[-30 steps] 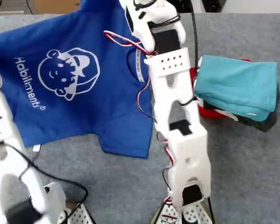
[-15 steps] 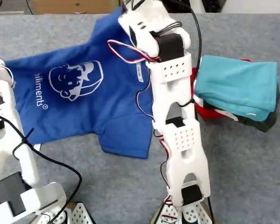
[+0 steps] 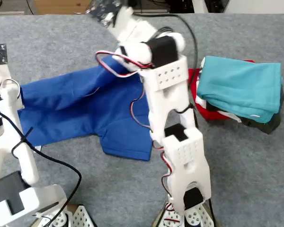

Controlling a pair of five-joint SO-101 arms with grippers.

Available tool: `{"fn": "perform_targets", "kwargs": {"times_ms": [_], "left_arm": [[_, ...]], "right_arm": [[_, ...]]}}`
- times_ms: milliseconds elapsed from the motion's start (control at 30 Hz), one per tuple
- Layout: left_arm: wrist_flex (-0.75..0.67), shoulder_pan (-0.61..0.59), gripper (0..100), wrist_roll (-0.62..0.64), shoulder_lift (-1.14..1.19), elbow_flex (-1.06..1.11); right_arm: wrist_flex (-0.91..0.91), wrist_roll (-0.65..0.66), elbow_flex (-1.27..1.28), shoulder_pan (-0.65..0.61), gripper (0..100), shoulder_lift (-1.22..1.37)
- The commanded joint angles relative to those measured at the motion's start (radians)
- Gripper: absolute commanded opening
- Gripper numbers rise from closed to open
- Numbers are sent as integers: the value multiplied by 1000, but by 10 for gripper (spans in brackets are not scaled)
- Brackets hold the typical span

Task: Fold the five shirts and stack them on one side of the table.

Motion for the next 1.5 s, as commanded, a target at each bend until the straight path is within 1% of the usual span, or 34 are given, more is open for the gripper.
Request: {"fn": "perform_targets", "kwargs": {"times_ms": [0,100,200,267,400,467,567,633,700,767,867,1033,1133,1333,1467], "left_arm": [[2,8,19,-8,45,-86],[58,-28,19,-8,119,-164],[149,-75,19,-9,173,-242],[181,-100,19,-14,193,-273],[275,-117,19,-133,197,-278],[318,-120,19,-160,197,-278],[322,-143,19,-163,197,-253],[327,-153,19,-176,194,-230],[319,-178,18,-218,173,-190],[276,-198,18,-284,143,-124],[199,-206,18,-350,85,6],[176,-203,18,-391,-16,158],[176,-210,18,-387,-39,163],[175,-216,19,-391,-39,124],[121,-230,19,-390,1,117]], "right_arm": [[15,-37,228,-53,1,-134],[0,-37,423,-53,1,-211],[-63,-31,595,-21,2,-278],[-118,-29,719,-13,2,-332],[-233,-3,1021,-41,2,-469],[-333,-3,1199,-59,2,-562],[-499,-3,1466,-62,2,-708],[-595,-2,1638,-27,2,-785],[-658,26,1773,1,2,-848],[-683,41,1868,8,2,-901],[-717,60,1971,2,2,-974],[-723,74,2063,-51,2,-1043],[-723,80,2083,-44,2,-1058],[-712,87,2061,41,2,-1092],[-680,109,2081,28,2,-1135]]}}
